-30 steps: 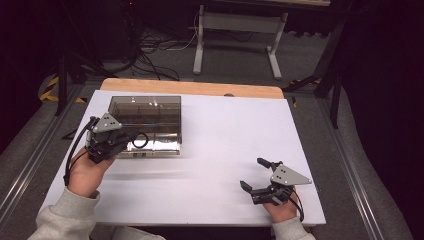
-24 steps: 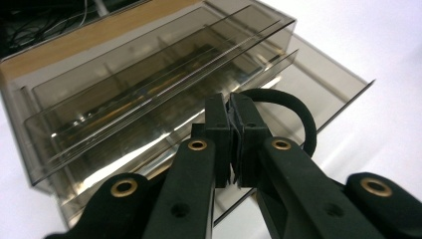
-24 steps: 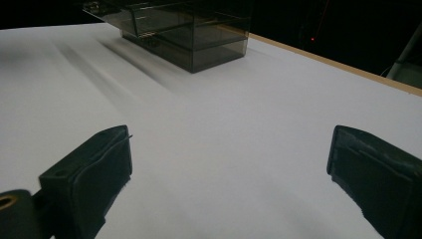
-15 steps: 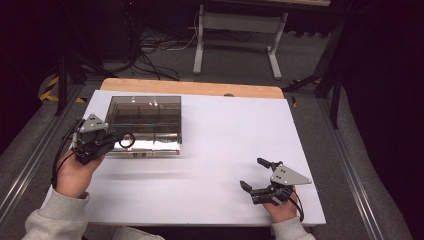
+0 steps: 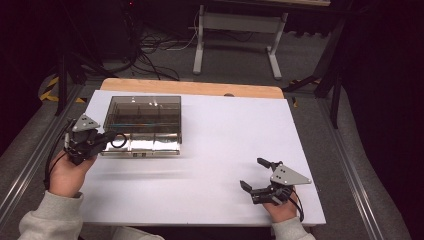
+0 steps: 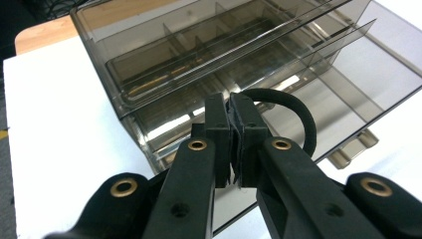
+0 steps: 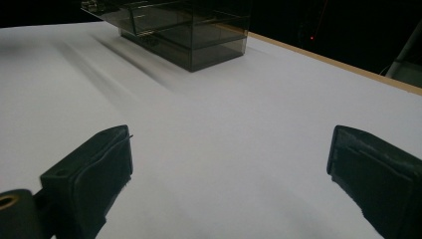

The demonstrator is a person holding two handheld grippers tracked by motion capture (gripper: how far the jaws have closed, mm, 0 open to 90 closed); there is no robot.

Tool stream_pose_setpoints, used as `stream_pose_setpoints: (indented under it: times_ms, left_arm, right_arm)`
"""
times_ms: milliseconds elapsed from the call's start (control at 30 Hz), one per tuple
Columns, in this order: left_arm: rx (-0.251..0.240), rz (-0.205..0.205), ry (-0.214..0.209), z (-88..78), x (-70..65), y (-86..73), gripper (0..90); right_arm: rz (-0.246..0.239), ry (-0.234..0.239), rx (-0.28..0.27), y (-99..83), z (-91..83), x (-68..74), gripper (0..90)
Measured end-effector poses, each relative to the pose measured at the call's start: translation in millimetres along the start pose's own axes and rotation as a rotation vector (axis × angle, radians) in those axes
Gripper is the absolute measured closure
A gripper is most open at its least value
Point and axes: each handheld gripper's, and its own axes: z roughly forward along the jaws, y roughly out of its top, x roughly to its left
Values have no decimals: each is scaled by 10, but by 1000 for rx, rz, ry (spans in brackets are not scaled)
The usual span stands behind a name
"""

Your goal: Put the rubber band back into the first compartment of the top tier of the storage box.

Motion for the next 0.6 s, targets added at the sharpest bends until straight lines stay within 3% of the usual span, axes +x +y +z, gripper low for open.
stream_pose_setpoints:
  times_ms: [367,600]
  left_arm:
    - [41,-20,26,62,104,-48,870]
    - [52,-23,21,87,123,-60,870]
  right_arm:
    - [-1,3,0,0,2,3,44]
    - [-2,4,0,0,3,3,44]
